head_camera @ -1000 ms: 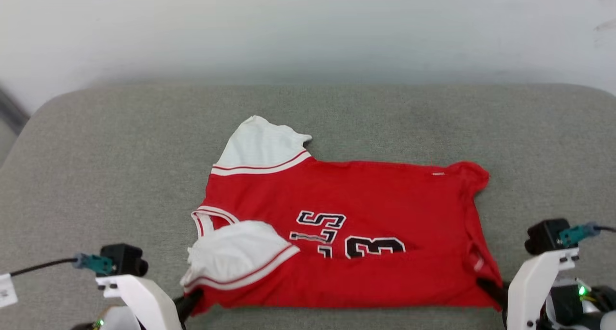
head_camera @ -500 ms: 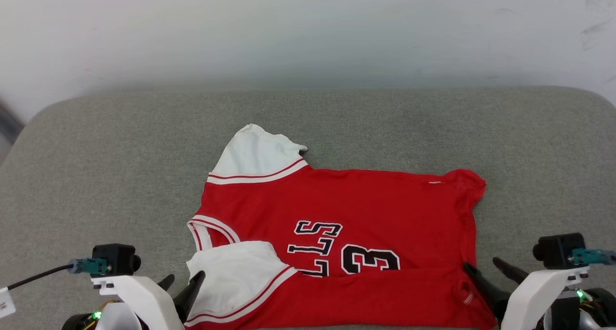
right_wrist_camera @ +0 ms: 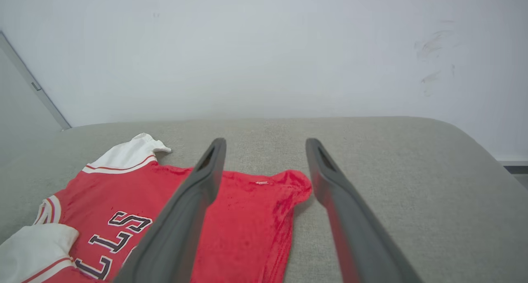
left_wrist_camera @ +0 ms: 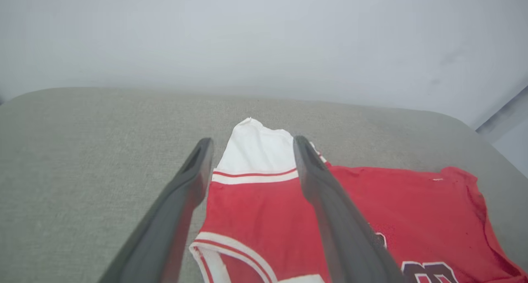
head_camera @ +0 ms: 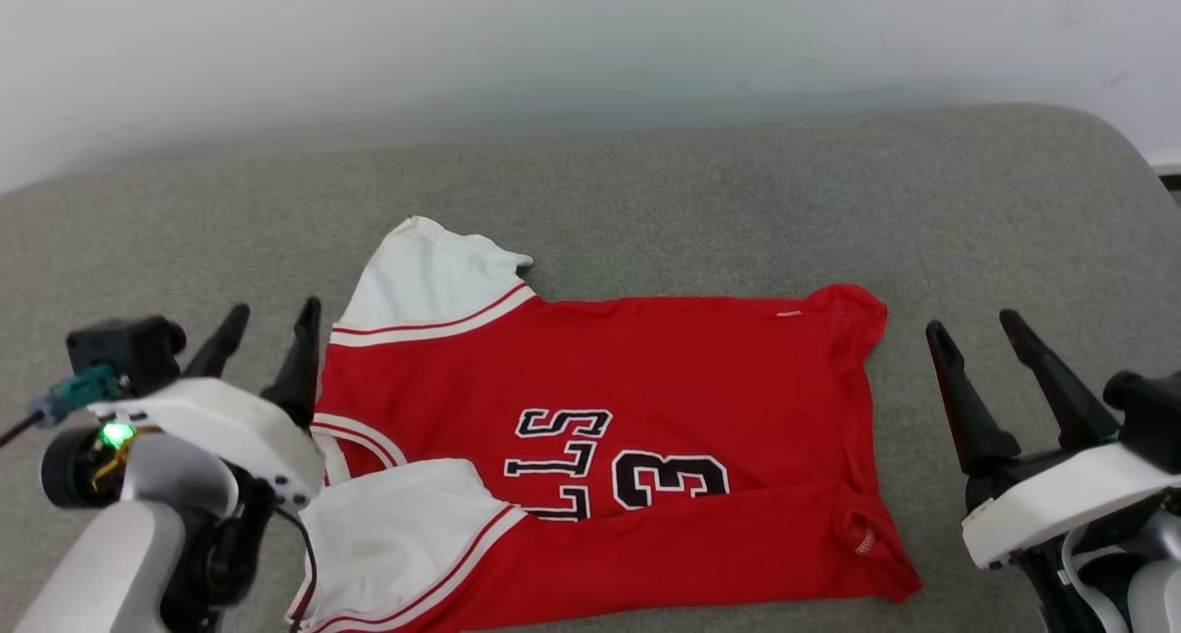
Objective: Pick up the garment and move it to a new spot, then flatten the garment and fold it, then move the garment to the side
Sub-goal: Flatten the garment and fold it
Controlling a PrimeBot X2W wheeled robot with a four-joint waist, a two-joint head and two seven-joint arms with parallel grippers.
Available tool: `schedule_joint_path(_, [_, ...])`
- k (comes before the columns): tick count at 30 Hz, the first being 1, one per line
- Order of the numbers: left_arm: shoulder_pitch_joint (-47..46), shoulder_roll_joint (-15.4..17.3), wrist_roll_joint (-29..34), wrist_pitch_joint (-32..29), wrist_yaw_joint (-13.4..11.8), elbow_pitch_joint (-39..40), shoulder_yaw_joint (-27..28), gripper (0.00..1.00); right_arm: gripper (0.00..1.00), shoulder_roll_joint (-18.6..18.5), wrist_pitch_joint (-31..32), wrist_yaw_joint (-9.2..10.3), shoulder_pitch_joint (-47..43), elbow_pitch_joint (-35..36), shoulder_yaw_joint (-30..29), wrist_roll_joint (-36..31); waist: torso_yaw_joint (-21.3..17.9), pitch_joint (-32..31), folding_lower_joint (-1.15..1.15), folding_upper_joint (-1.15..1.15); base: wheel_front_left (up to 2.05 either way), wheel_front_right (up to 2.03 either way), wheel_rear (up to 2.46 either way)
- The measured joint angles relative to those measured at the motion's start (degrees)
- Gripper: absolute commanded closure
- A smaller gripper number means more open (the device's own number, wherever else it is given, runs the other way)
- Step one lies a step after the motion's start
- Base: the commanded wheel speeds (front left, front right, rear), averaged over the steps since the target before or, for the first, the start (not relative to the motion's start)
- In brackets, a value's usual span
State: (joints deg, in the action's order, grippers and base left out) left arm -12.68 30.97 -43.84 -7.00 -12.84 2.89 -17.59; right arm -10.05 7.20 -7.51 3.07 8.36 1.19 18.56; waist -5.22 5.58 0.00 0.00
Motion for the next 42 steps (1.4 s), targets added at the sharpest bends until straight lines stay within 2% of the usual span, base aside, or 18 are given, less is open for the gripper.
schedule_joint_path(5, [-8.24,-0.18,0.24,0.81,1.63,-3.24,1.22,0.0,0.0,2.01,-2.21,0.0,3.74,1.32,-0.51,-1.38,-1.84,5.22,0.0,0.0,0.0,0.0,0.0])
schedule_joint_path(11, [-20.46,2.64,-1.26,-4.11,6.7,-9.89,1.44,0.0,0.0,3.49,-4.48,0.0,8.36,1.58,-0.46,-2.46,-4.73,12.23,0.01,0.0,0.0,0.0,0.0])
schedule_joint_path(15, [-30.43,6.31,-3.59,-15.18,12.33,-16.31,-0.79,0.0,0.0,3.88,-5.25,0.01,10.5,1.29,-0.18,-2.56,-8.06,16.39,0.01,0.0,0.0,0.0,0.0])
schedule_joint_path(19, [-37.18,9.76,-5.43,-27.36,14.9,-19.98,-2.94,0.0,0.0,4.08,-5.68,0.01,11.63,1.26,0.27,-2.48,-10.61,18.85,0.01,0.0,0.0,0.0,0.0])
schedule_joint_path(25, [-42.7,13.39,-6.75,-42.7,14.51,-23.92,-5.84,0.0,0.0,4.8,-6.23,0.0,12.22,0.64,0.94,-1.72,-13.58,22.42,0.01,0.0,0.0,0.0,0.0])
schedule_joint_path(29, [-43.31,15.37,-6.67,-47.32,13.26,-26.26,-6.64,0.0,0.0,5.16,-6.92,0.0,12.26,-0.04,1.35,-0.91,-15.09,24.63,0.01,0.0,0.0,0.0,0.0])
schedule_joint_path(34, [-43.37,15.7,-8.37,-50.05,11.71,-27.82,-5.92,0.0,0.0,5.45,-7.2,0.0,12.61,-1.16,1.92,0.19,-16.41,26.46,0.0,0.0,0.0,0.0,0.0])
schedule_joint_path(35, [-43.37,15.59,-8.84,-50.31,11.44,-28.1,-5.77,0.41,0.0,5.5,-7.19,0.0,12.73,-1.22,2.03,0.53,-16.58,26.63,0.0,0.0,0.0,0.0,0.0])
schedule_joint_path(37, [-43.26,15.21,-9.46,-49.69,11.25,-28.58,-5.3,1.0,0.0,5.52,-7.16,0.01,12.94,-1.4,2.01,1.04,-16.7,26.78,0.0,0.0,0.0,0.0,0.0])
schedule_joint_path(42, [-42.59,12.76,-9.66,-45.35,11.87,-30.41,-5.09,1.0,0.0,4.67,-5.58,0.0,13.51,-1.65,1.47,2.92,-16.02,25.94,0.0,0.0,0.0,0.0,0.0])
